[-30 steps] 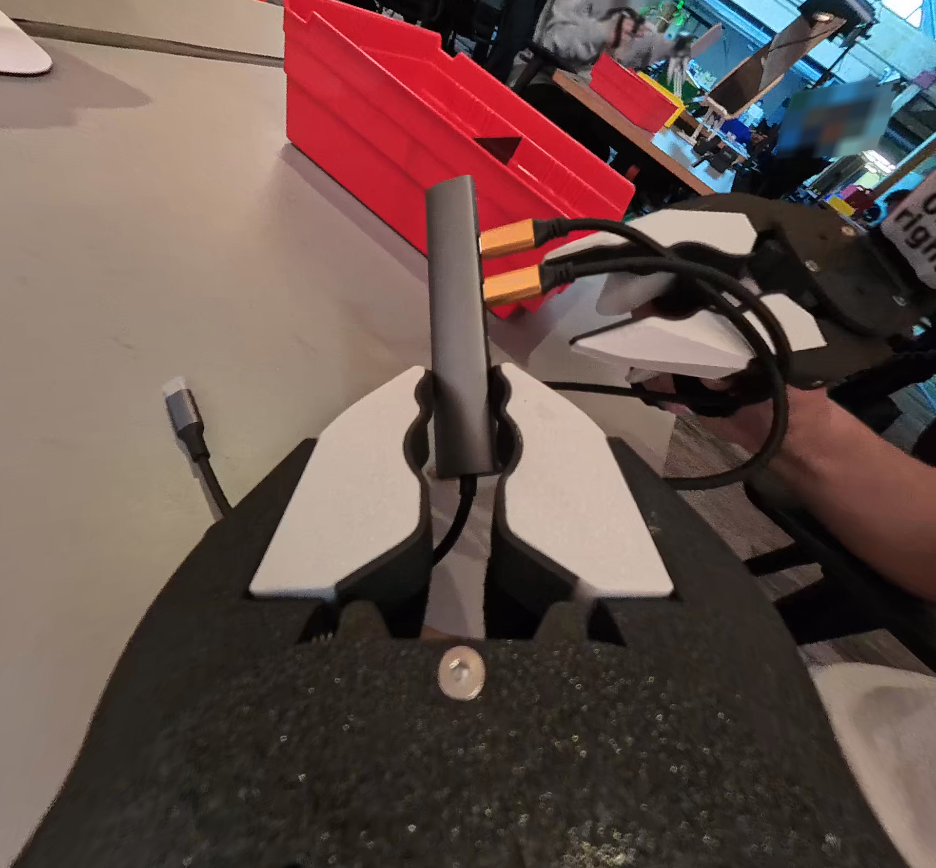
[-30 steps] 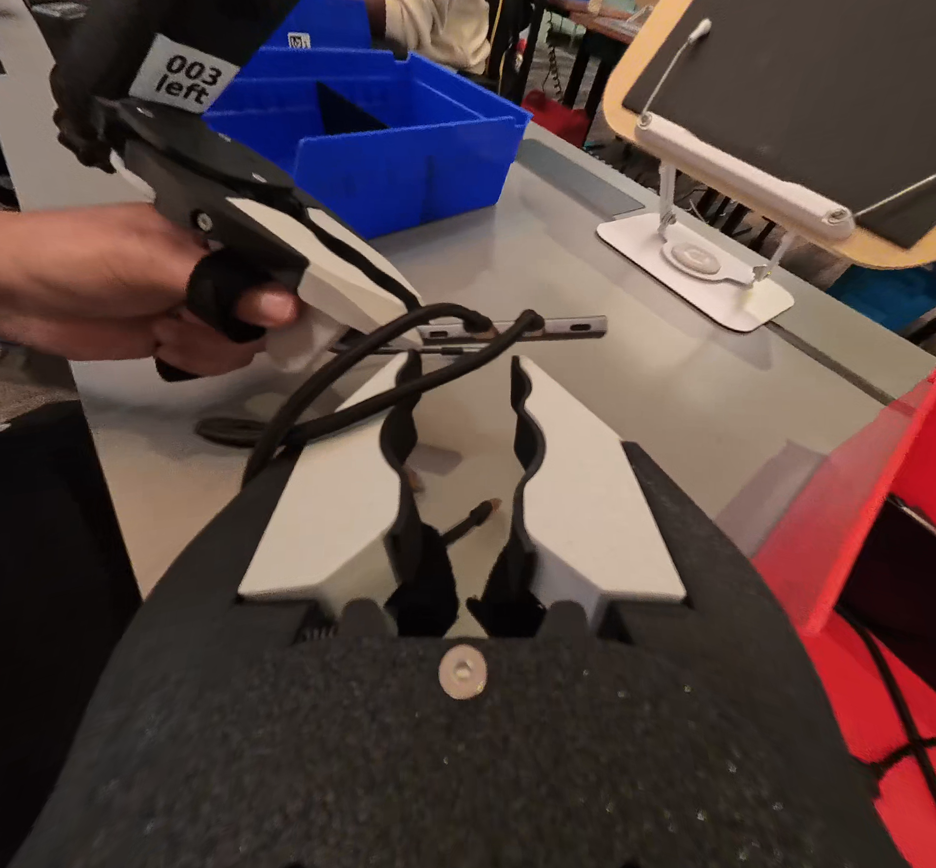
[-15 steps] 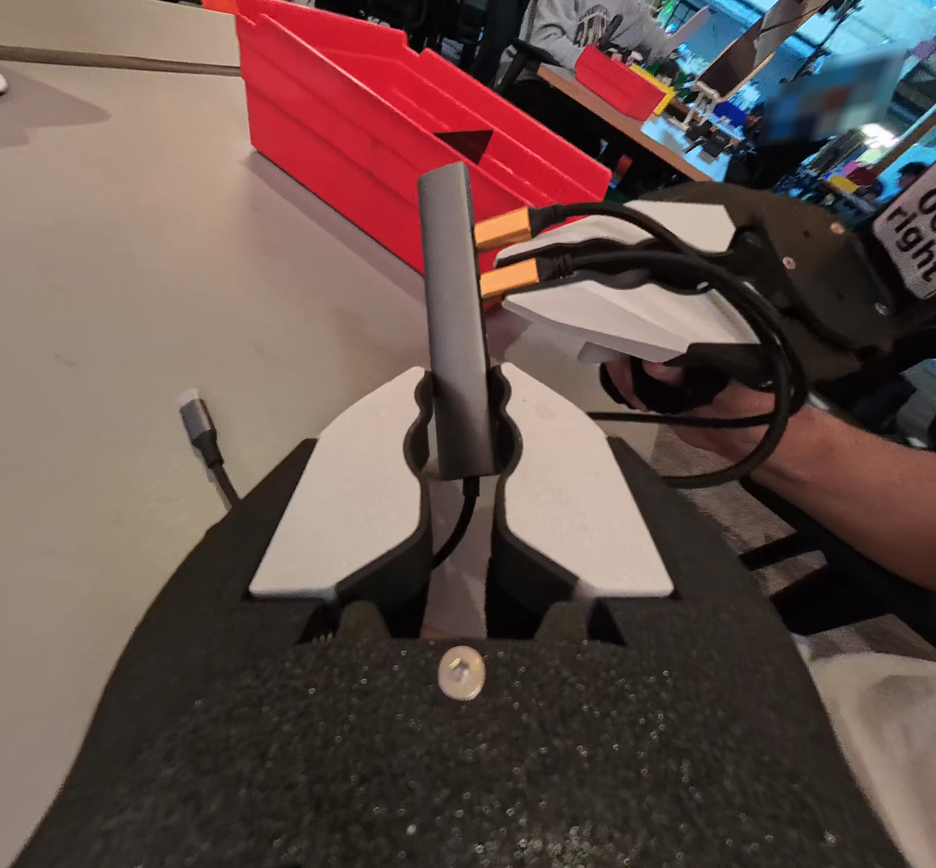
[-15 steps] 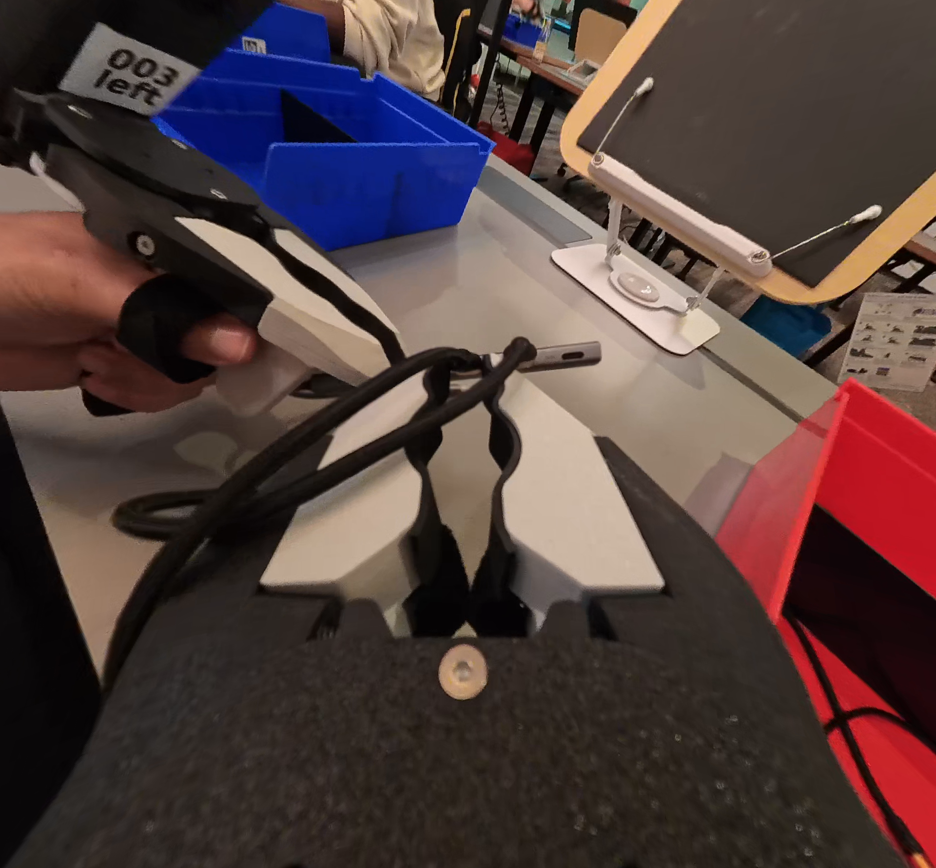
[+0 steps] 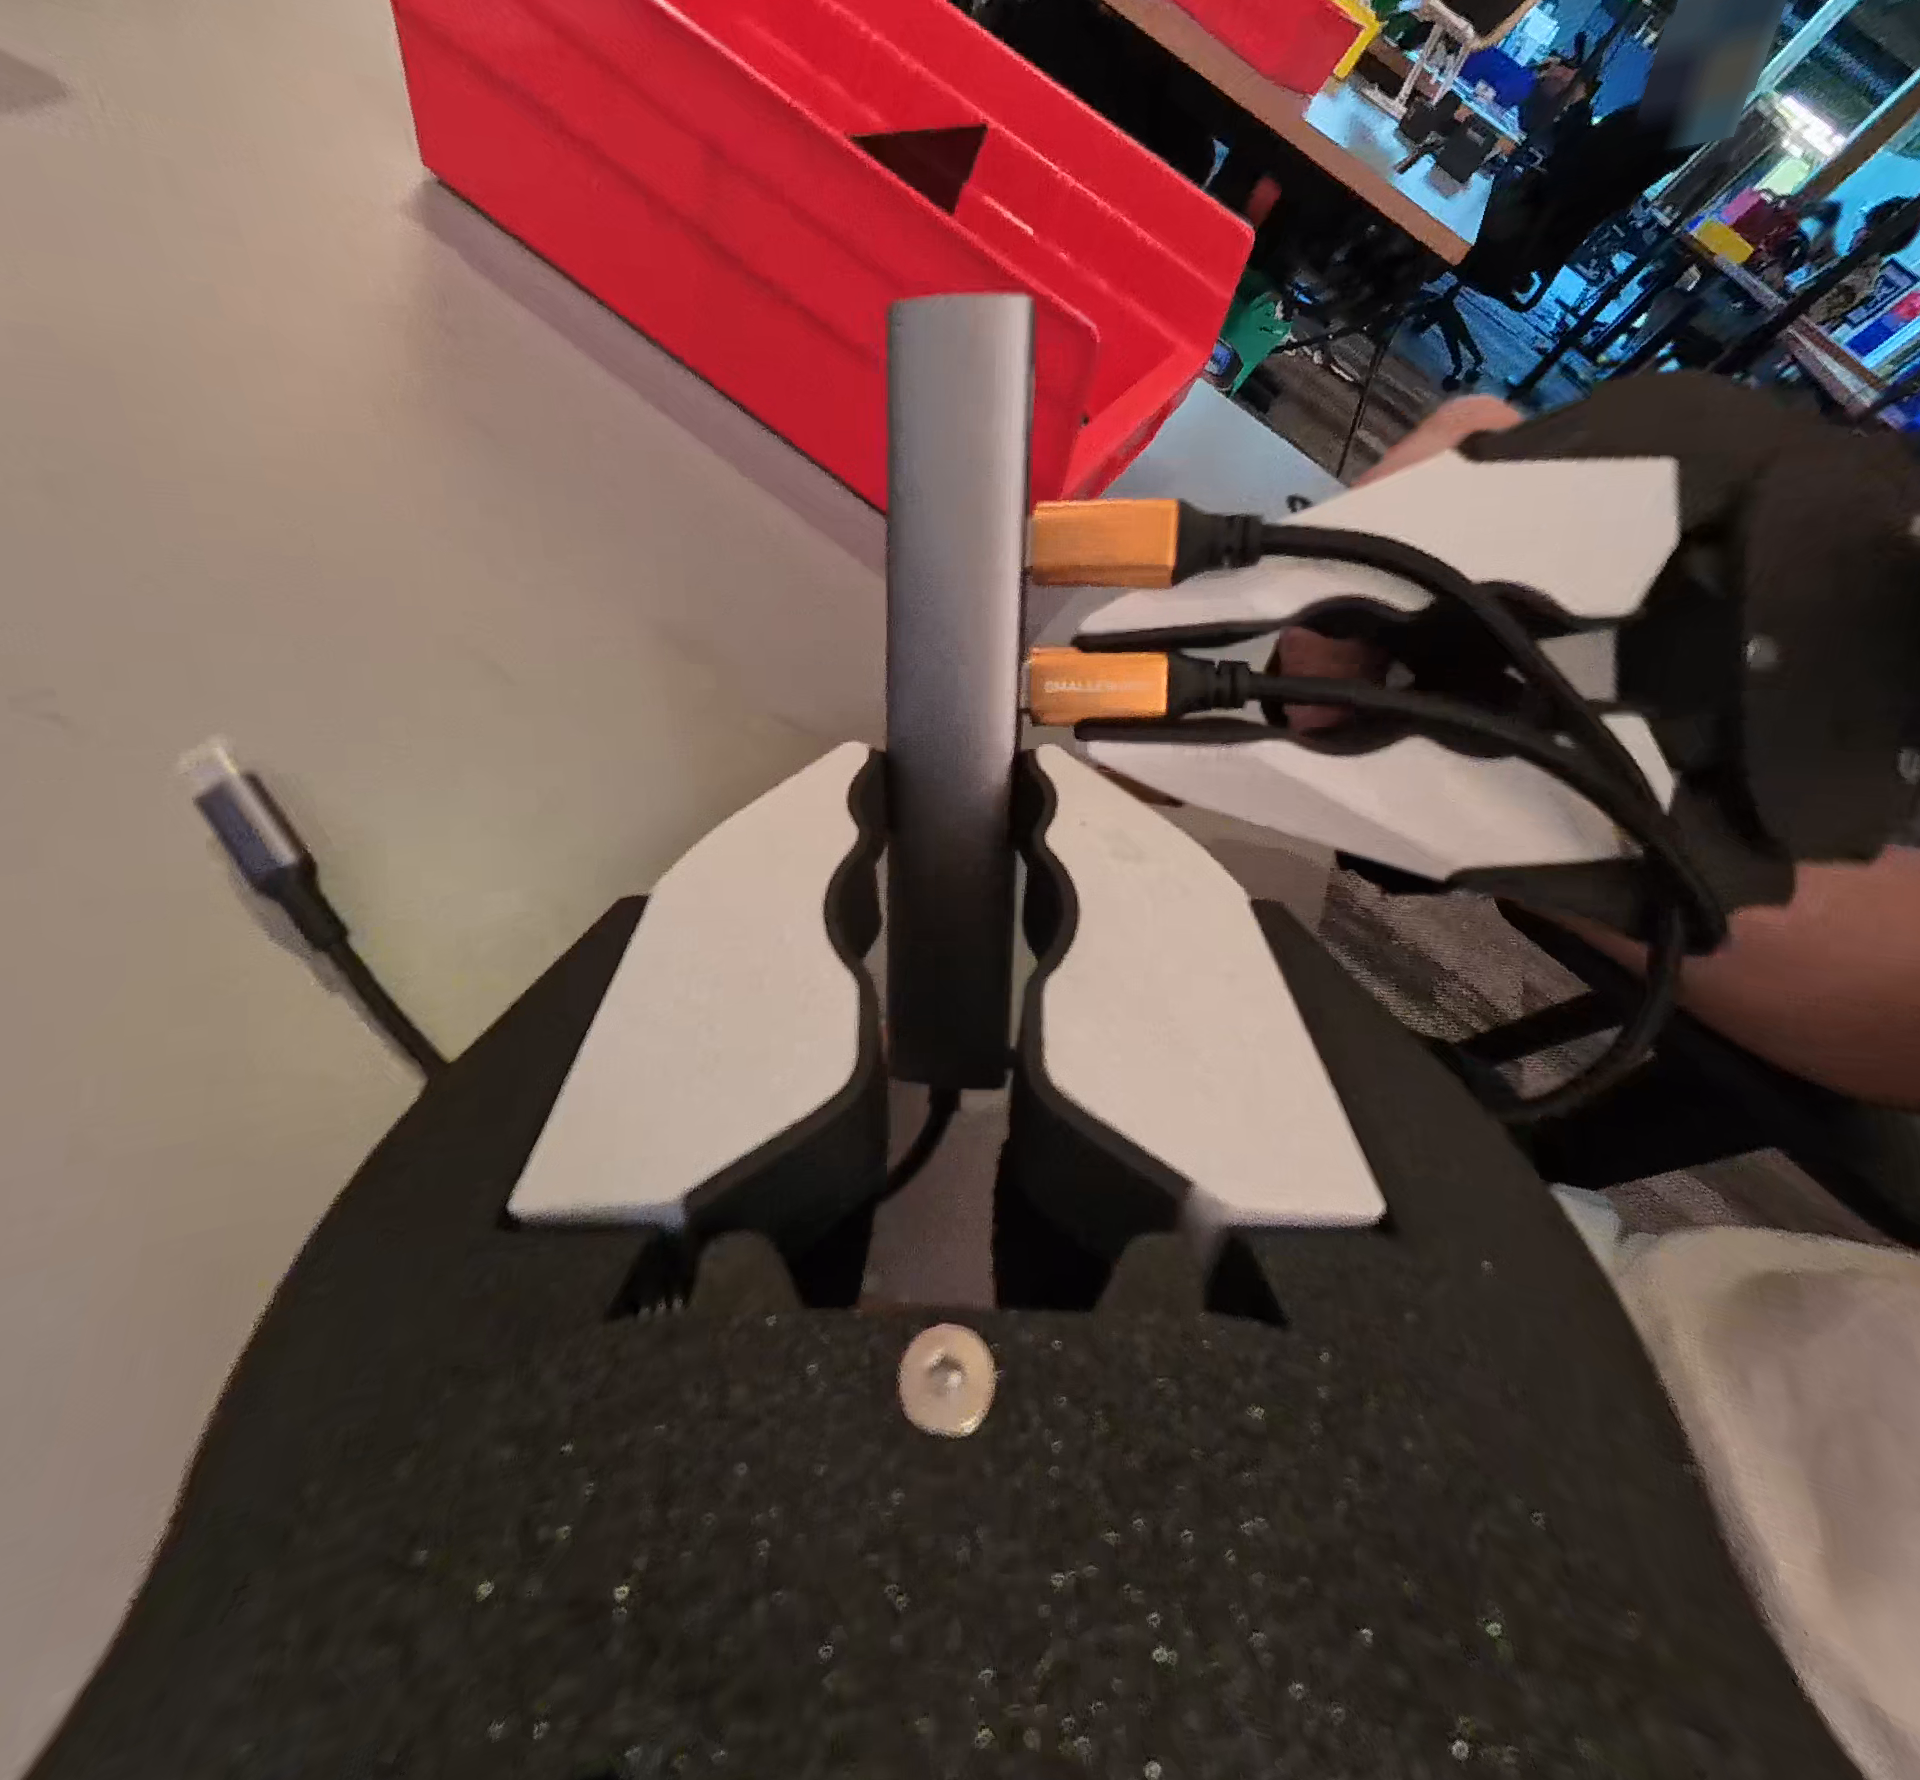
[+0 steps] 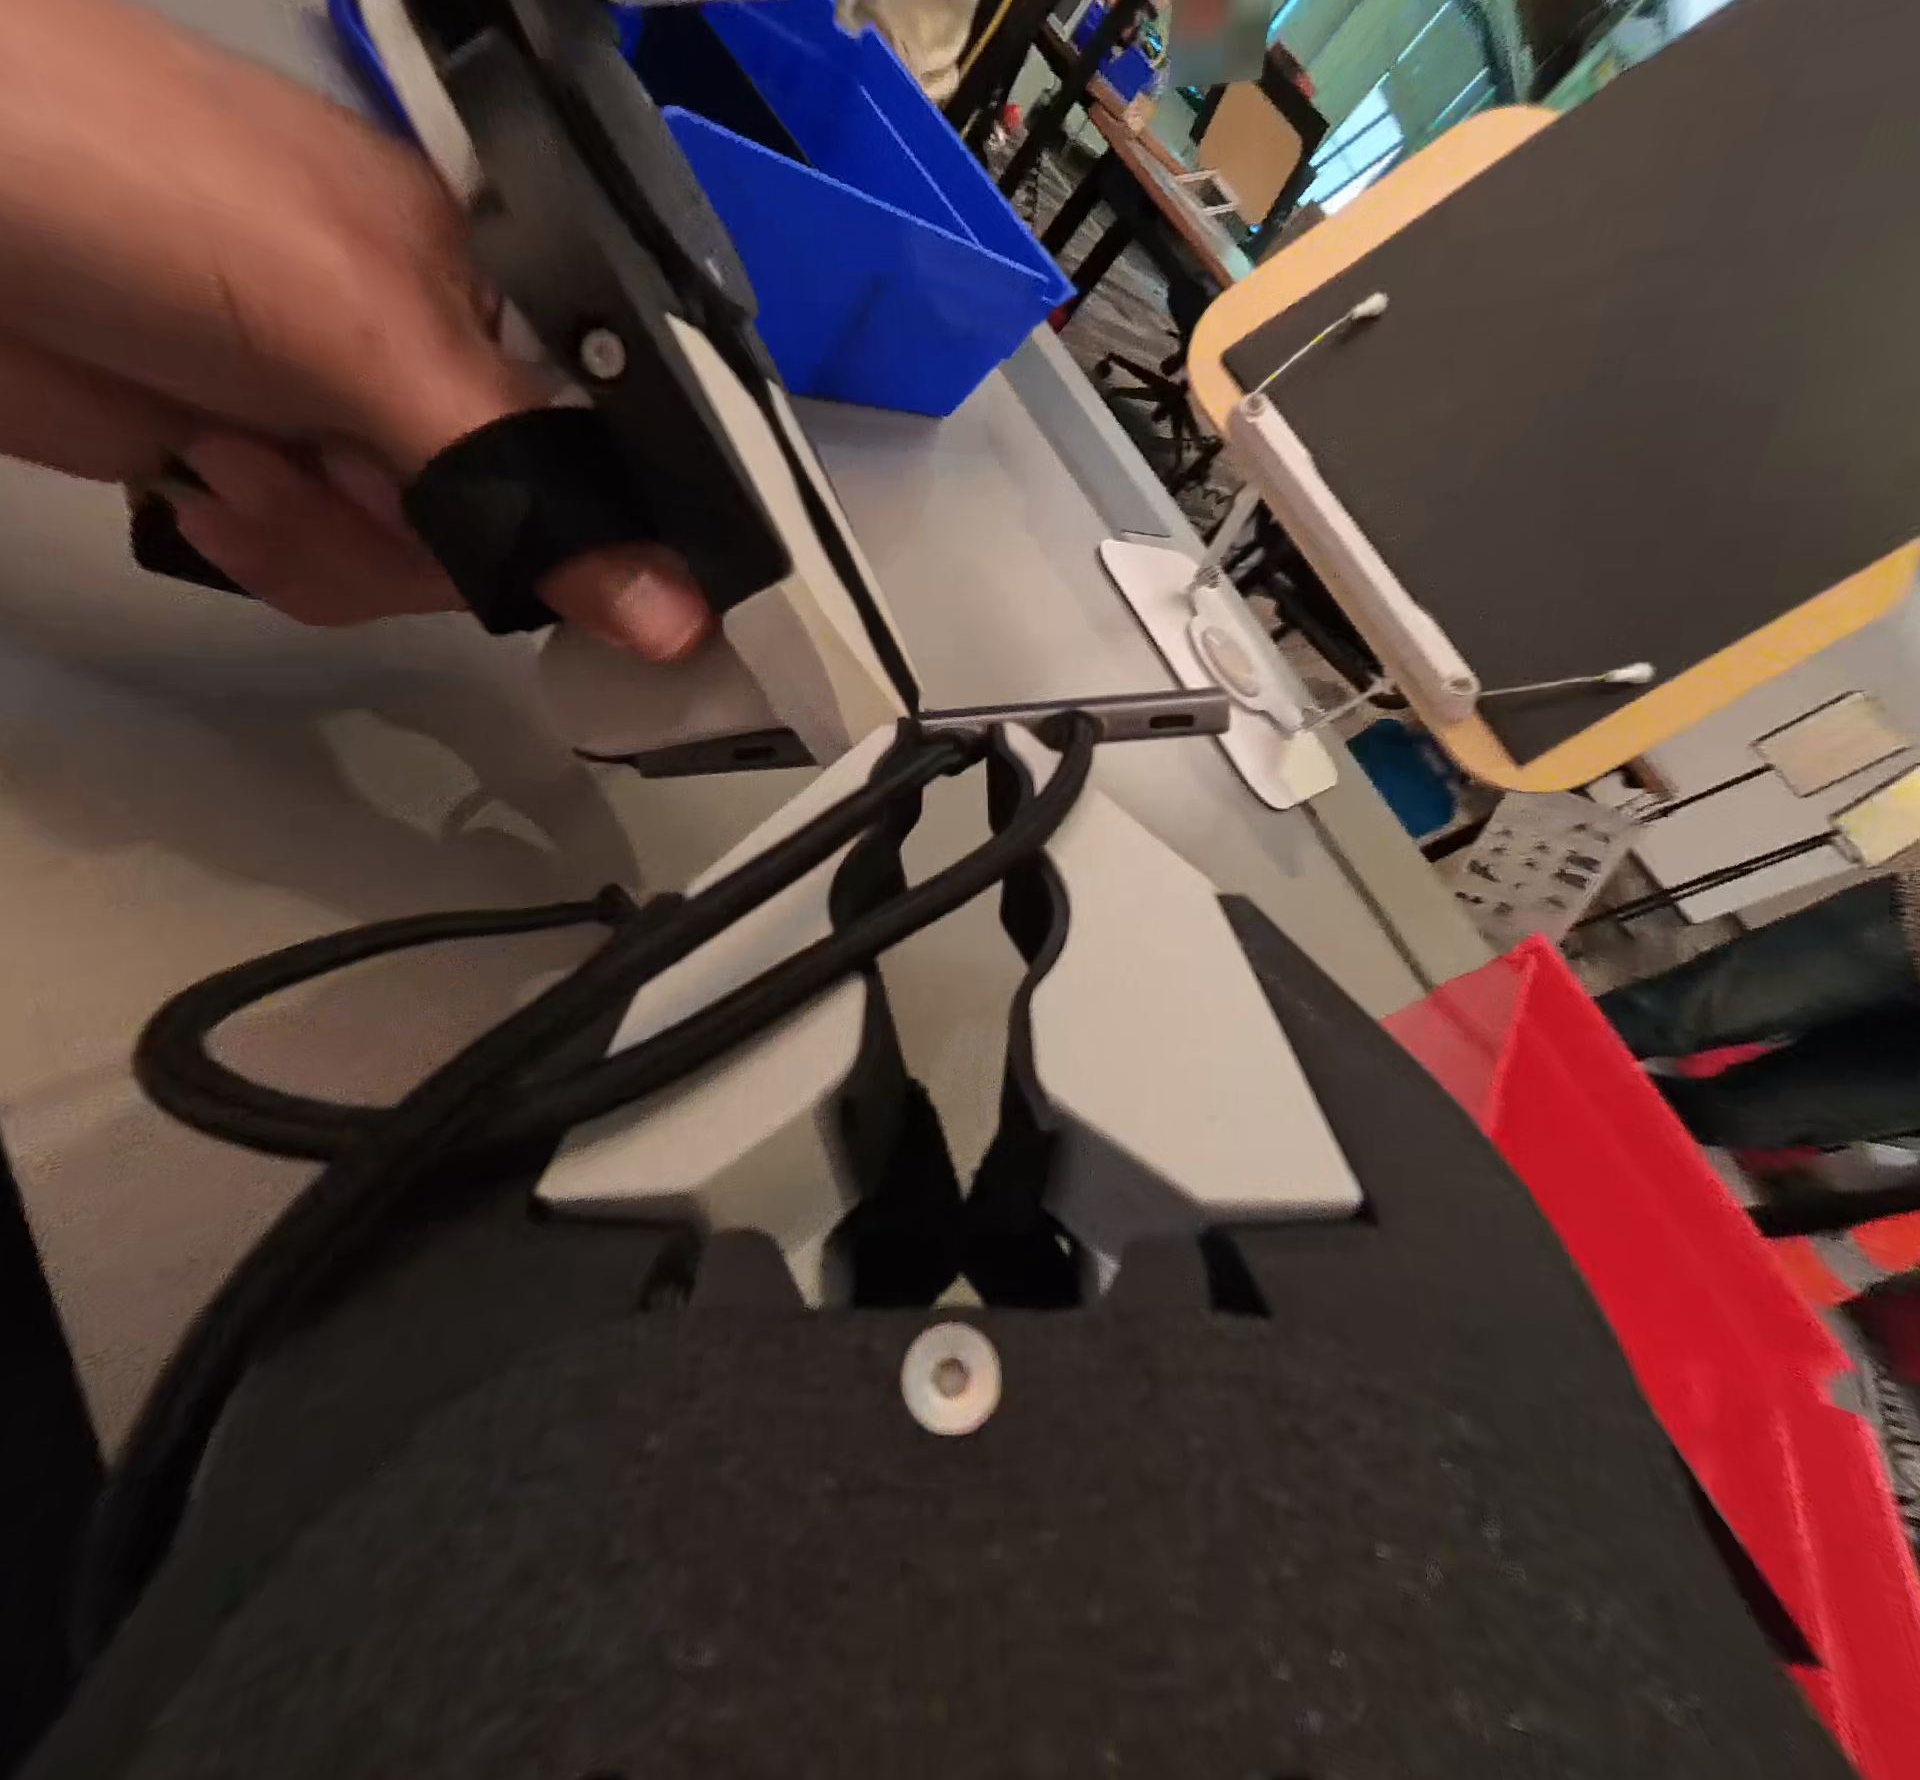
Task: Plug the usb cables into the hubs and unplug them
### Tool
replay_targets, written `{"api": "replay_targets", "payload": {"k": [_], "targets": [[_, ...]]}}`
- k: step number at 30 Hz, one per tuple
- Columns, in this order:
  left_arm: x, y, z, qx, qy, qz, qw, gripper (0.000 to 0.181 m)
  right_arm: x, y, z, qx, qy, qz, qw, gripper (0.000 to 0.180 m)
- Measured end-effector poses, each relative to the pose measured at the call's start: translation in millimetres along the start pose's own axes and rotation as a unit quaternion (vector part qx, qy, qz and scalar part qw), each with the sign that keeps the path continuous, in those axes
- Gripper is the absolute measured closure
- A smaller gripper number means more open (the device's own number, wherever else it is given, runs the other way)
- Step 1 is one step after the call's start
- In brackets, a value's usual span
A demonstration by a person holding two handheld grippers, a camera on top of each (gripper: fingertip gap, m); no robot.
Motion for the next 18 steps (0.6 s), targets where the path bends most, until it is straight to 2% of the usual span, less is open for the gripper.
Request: {"api": "replay_targets", "payload": {"k": [6,10,18], "targets": [[3.8,-3.1,-1.3,0.007,-0.011,-0.006,1.0,0.157,0.7,-3.8,-3.4,-0.001,0.013,-0.005,1.0,0.169],[16.2,-15.4,-8.0,0.032,0.004,-0.046,0.998,0.157,13.0,-12.7,-11.4,-0.012,0.018,-0.03,0.999,0.17],[15.3,-11.9,-9.5,0.017,-0.011,-0.032,0.999,0.157,8.6,-14.1,-10.8,-0.038,0.001,-0.019,0.999,0.17]]}}
Point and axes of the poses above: each gripper's, where its closed fingertips meet, y out along the fingers, x out of its top, z = x × y across the jaws, the point moved 1 cm from there along -y, back along the fingers, and after that the axes turned 15 degrees about z, right-handed, at the moved point
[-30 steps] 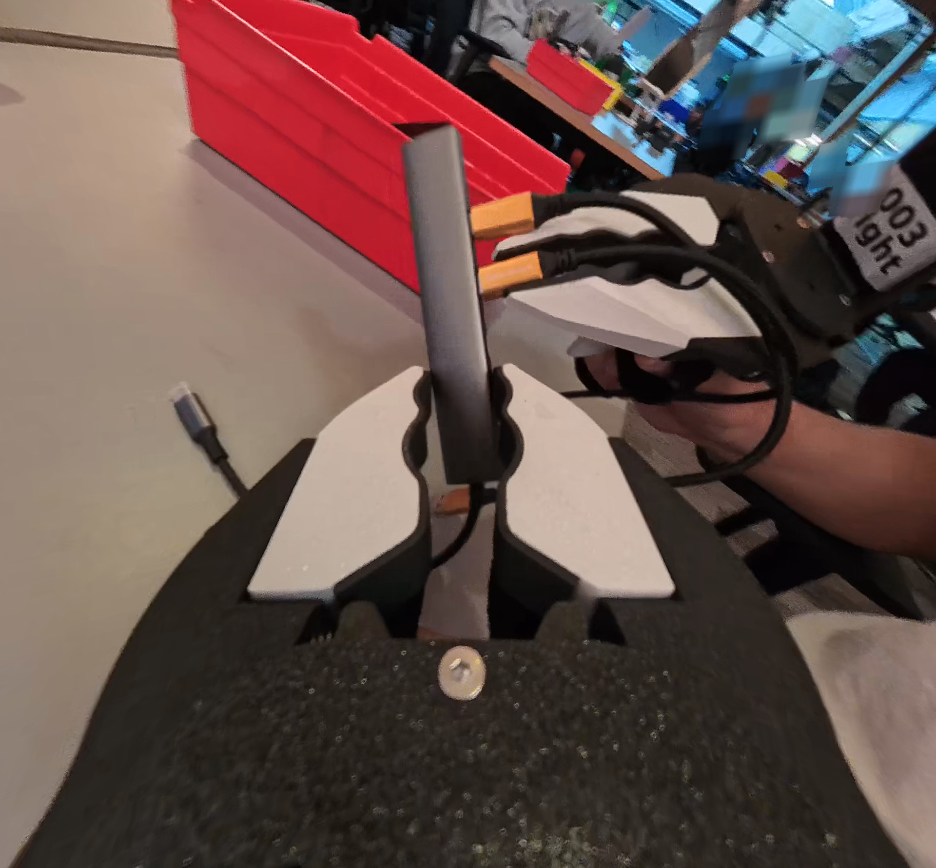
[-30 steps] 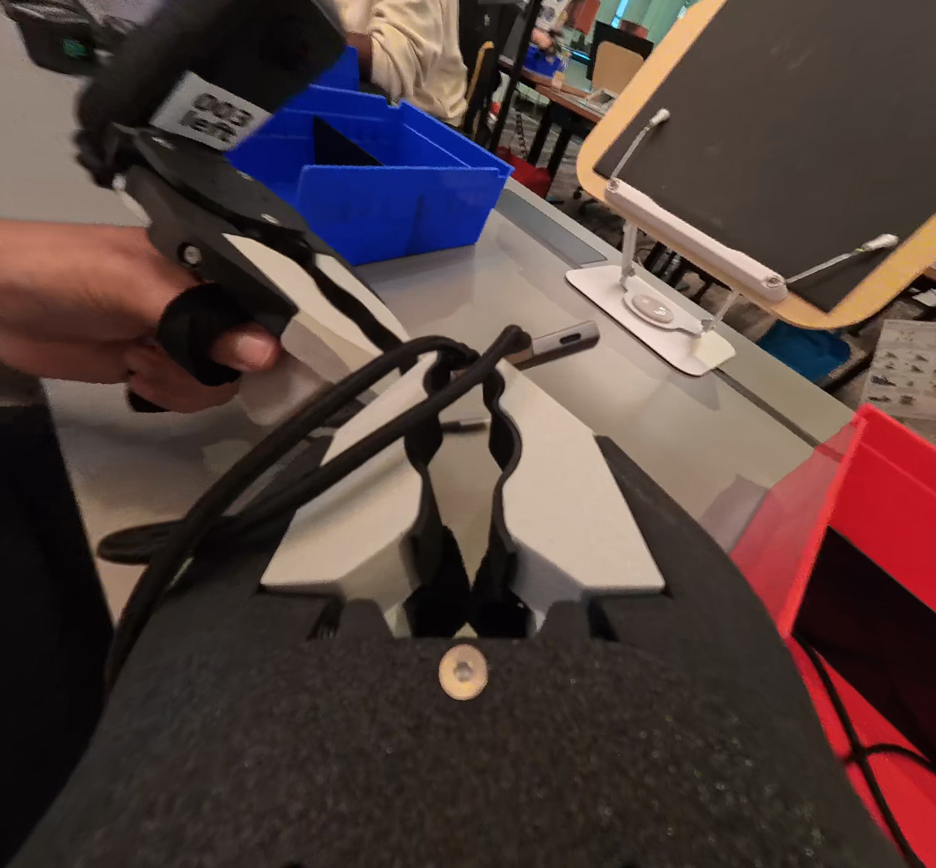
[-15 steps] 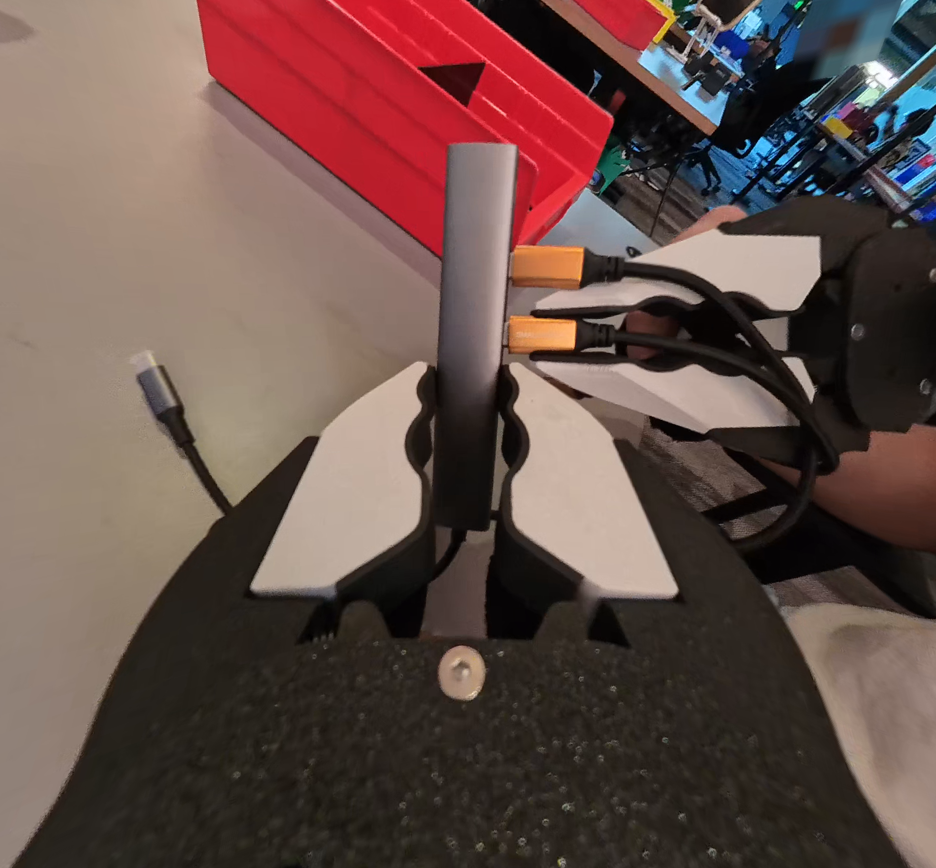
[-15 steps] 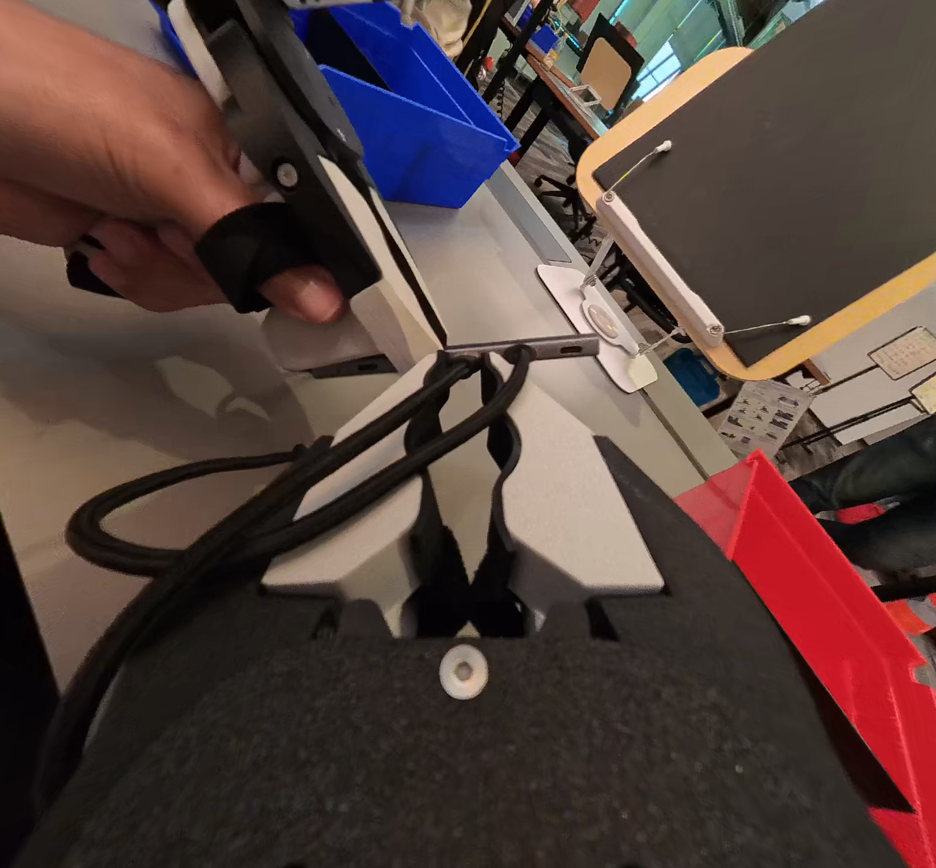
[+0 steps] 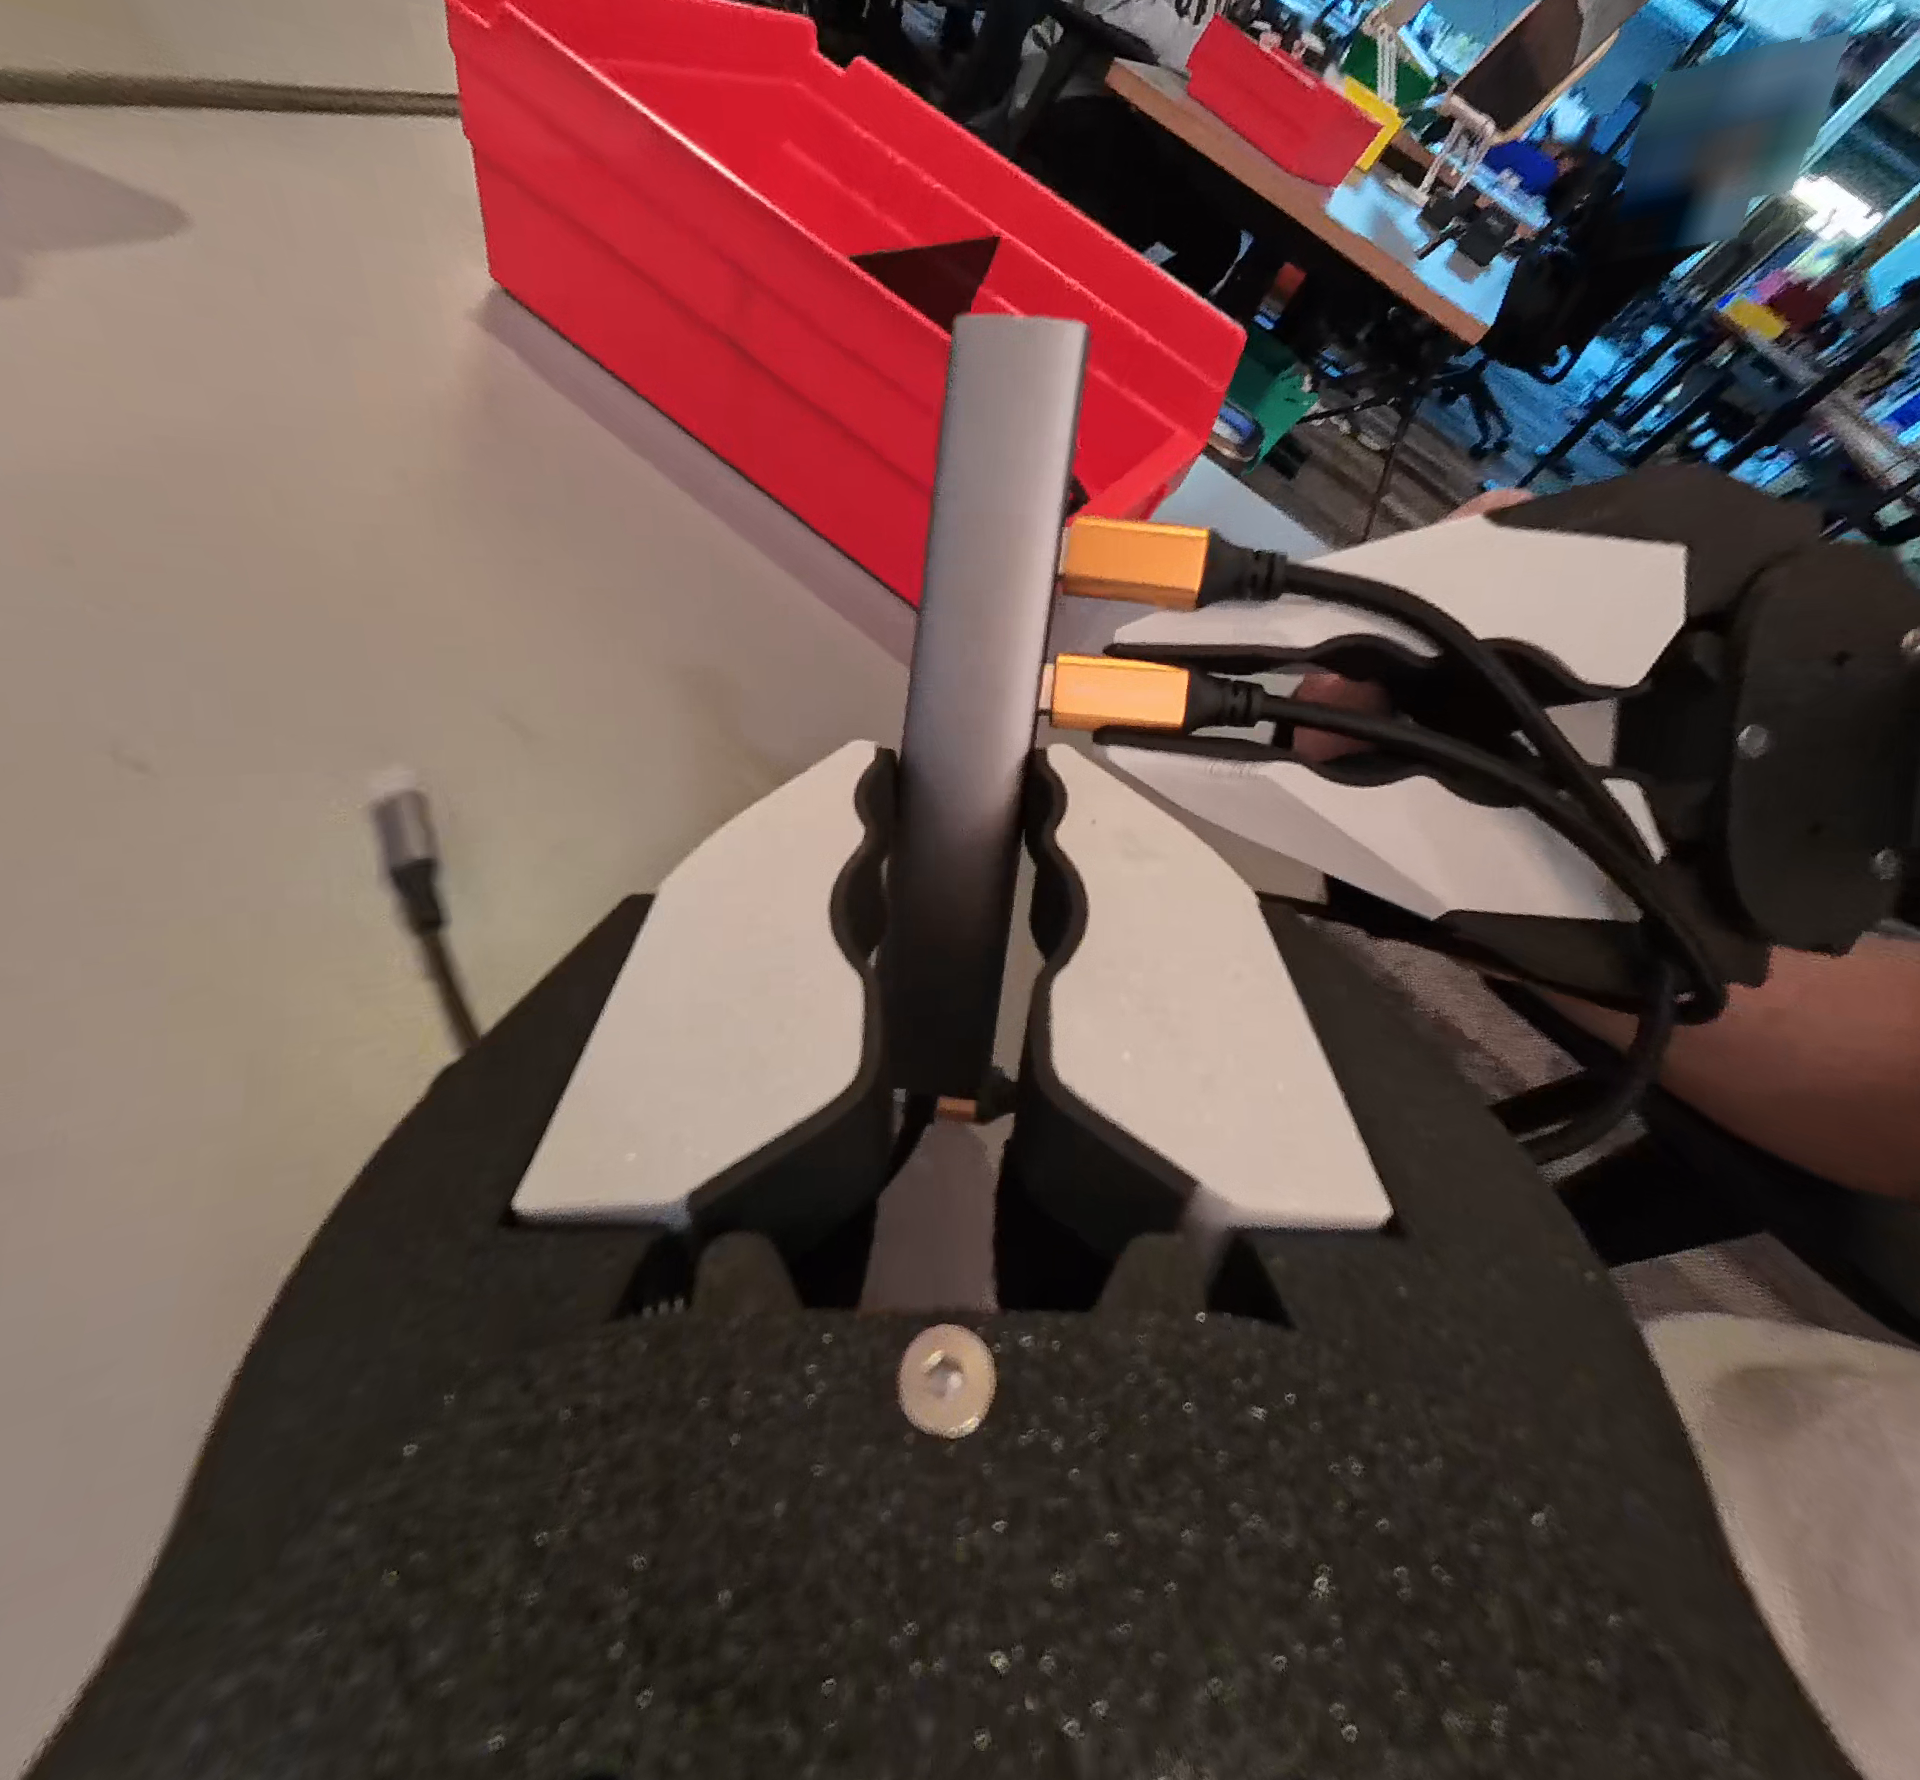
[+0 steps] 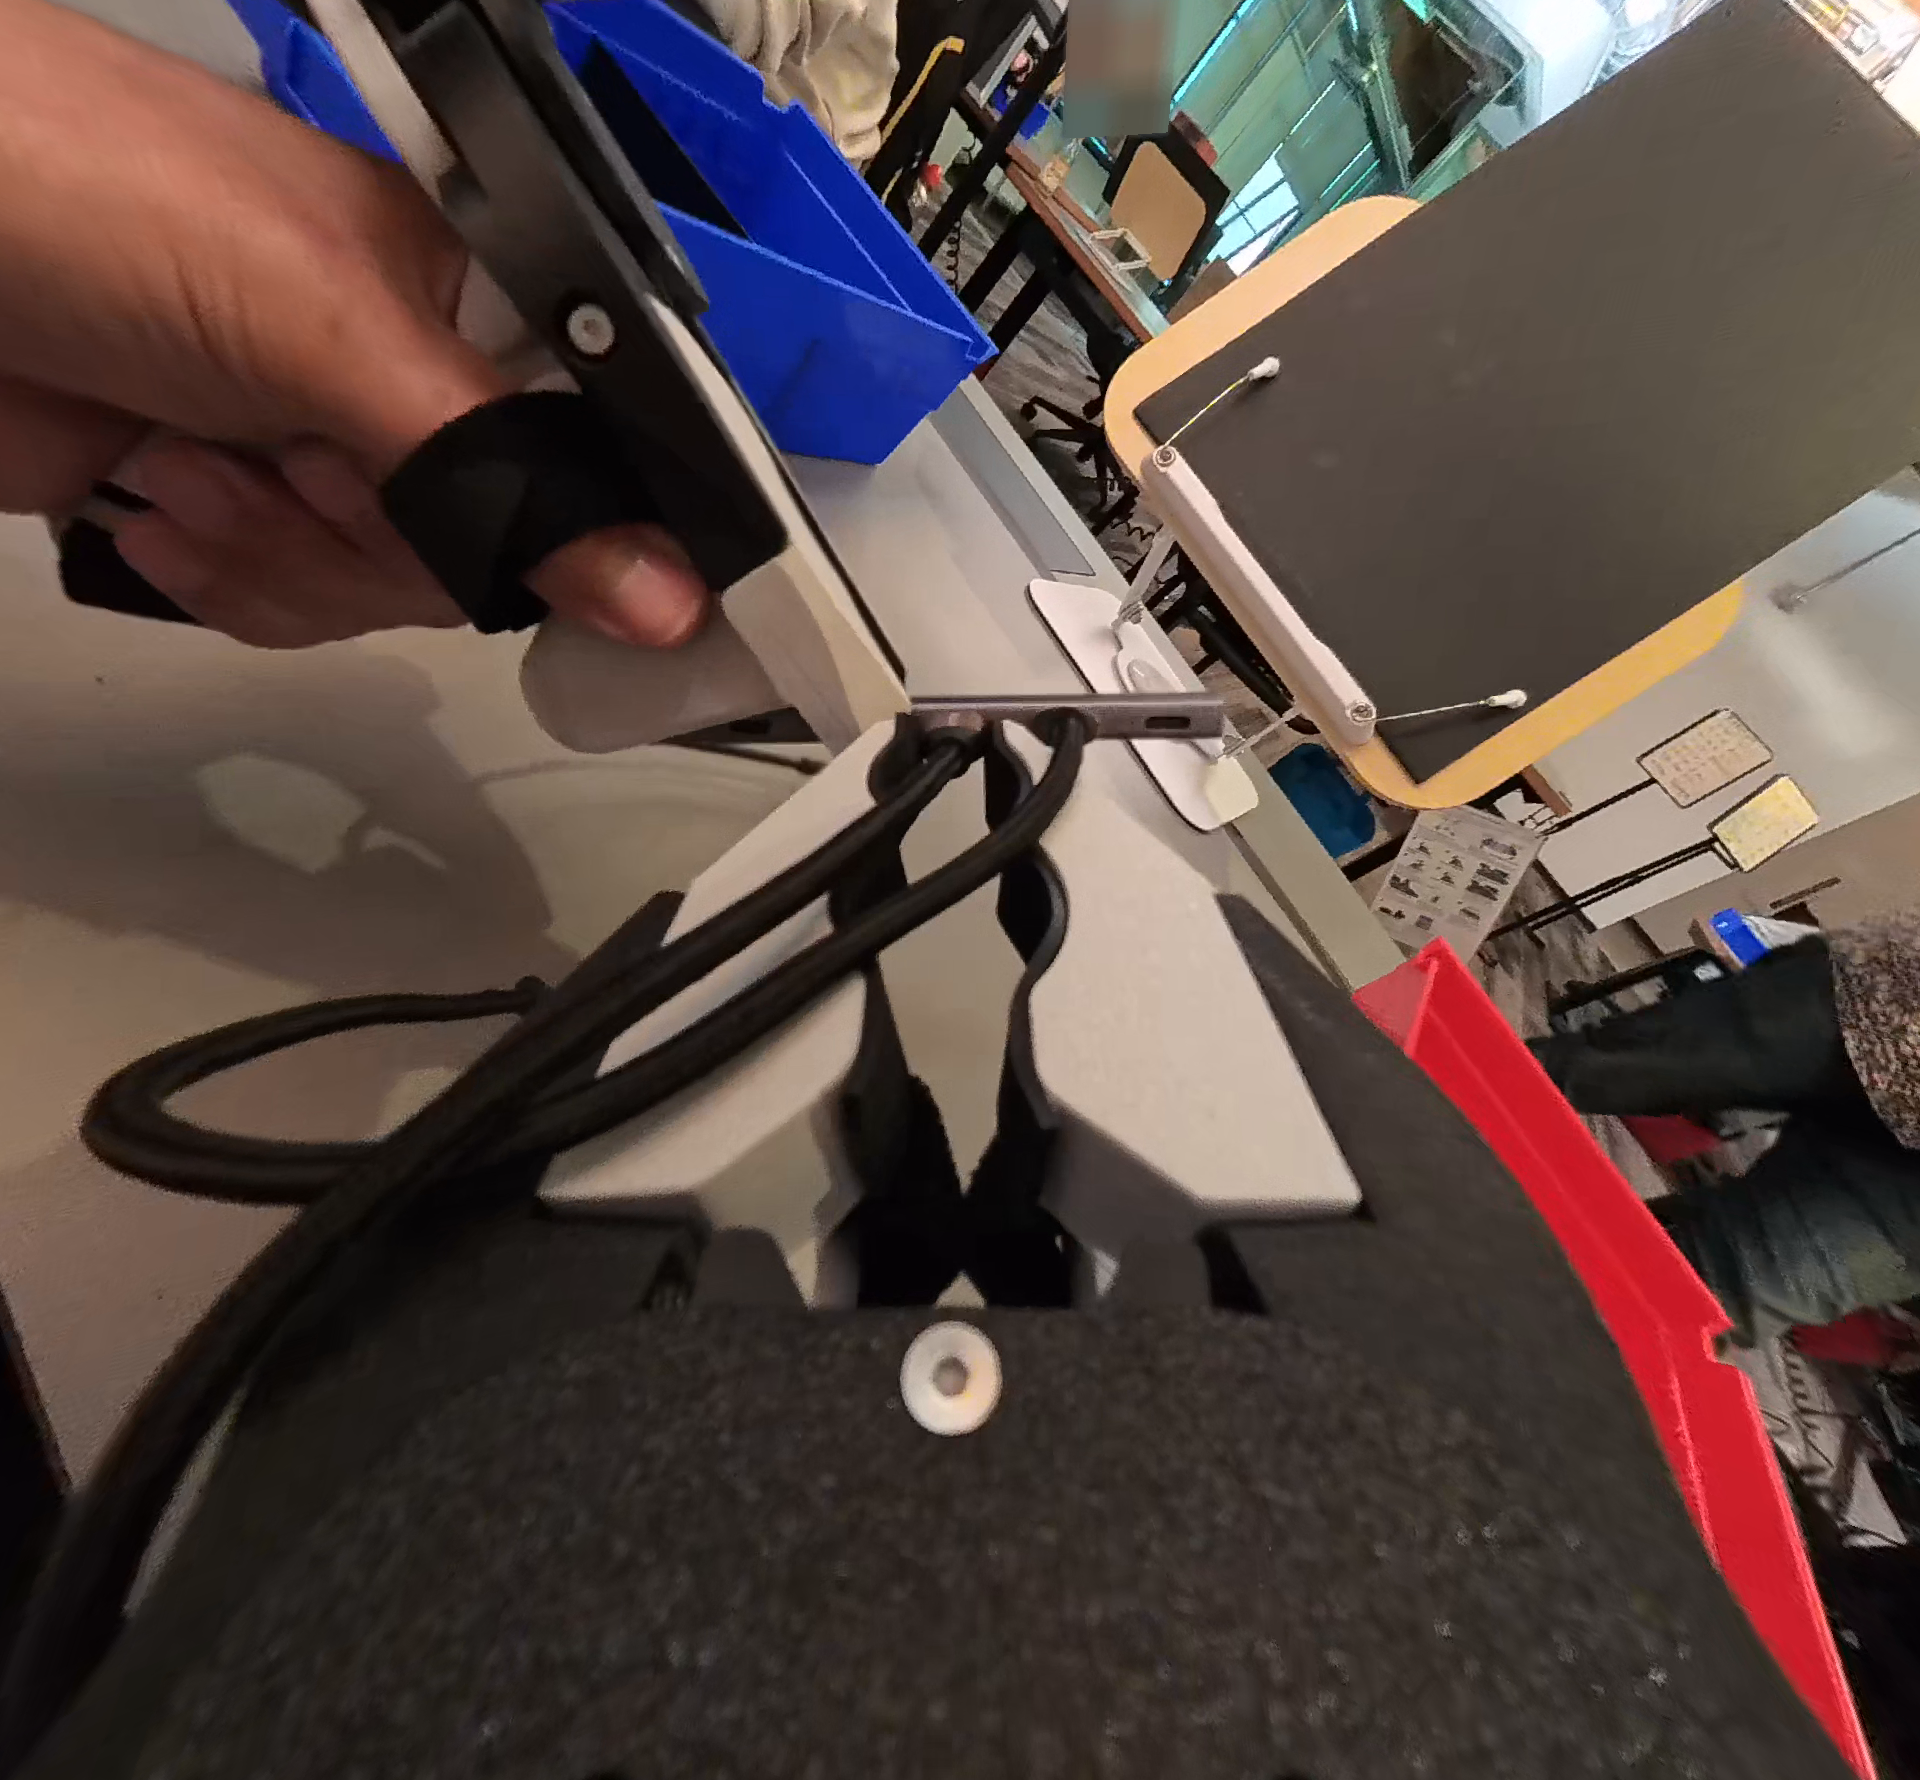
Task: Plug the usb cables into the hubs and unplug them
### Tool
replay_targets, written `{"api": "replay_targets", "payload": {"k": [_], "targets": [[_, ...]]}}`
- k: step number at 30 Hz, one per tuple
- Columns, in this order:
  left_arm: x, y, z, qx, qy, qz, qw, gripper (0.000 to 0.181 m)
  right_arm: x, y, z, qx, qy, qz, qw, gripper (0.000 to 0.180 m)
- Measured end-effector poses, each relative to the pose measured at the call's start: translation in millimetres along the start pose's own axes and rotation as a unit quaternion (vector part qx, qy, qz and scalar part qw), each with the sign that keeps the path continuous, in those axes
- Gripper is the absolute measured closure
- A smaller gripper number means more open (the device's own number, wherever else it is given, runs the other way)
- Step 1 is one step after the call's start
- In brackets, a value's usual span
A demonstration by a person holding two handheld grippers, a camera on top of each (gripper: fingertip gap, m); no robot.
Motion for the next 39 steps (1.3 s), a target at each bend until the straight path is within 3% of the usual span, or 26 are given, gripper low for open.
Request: {"api": "replay_targets", "payload": {"k": [2,3,5,10,12,16,22,26,30,33,39], "targets": [[-1.7,0.0,8.8,0.026,-0.014,-0.001,1.0,0.157,1.0,-2.6,1.0,-0.003,-0.005,-0.007,1.0,0.169],[-0.7,-7.6,30.4,0.061,-0.045,-0.018,0.997,0.157,11.4,-17.3,-3.7,-0.006,0.009,-0.052,0.999,0.169],[5.2,-32.9,71.1,0.045,-0.12,-0.059,0.99,0.157,3.3,-27.3,-13.1,0.003,0.03,-0.035,0.999,0.169],[22.0,-35.4,41.2,0.067,0.001,-0.064,0.996,0.158,-49.9,-9.5,-36.4,0.009,0.049,0.048,0.998,0.169],[23.9,-42.4,50.5,0.032,-0.042,-0.087,0.995,0.157,-81.8,-1.8,-49.9,0.029,0.083,0.118,0.989,0.168],[35.8,-69.0,60.9,-0.032,-0.088,-0.165,0.982,0.158,-123.0,-13.4,-95.1,-0.018,0.112,0.166,0.98,0.169],[49.0,-95.4,66.4,-0.02,-0.072,-0.211,0.975,0.158,-201.8,-35.2,-173.6,-0.089,0.18,0.299,0.933,0.168],[47.4,-93.1,69.1,-0.02,-0.082,-0.21,0.974,0.158,-246.6,-49.4,-225.8,-0.151,0.152,0.436,0.874,0.168],[45.4,-98.2,78.3,0.009,-0.077,-0.209,0.975,0.158,-251.8,-69.6,-281.9,-0.221,0.16,0.45,0.851,0.172],[43.4,-93.7,75.7,0.0,-0.075,-0.199,0.977,0.158,-229.0,-62.3,-290.1,-0.182,0.201,0.398,0.876,0.172],[33.5,-72.4,65.4,-0.019,-0.073,-0.164,0.984,0.158,-182.7,-68.4,-316.5,-0.207,0.142,0.385,0.888,0.173]]}}
Point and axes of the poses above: each gripper's, where its closed fingertips meet, y out along the fingers, x out of its top, z = x × y across the jaws, the point moved 1 cm from there along -y, back along the fingers, and after that the axes turned 15 degrees about z, right-handed, at the moved point
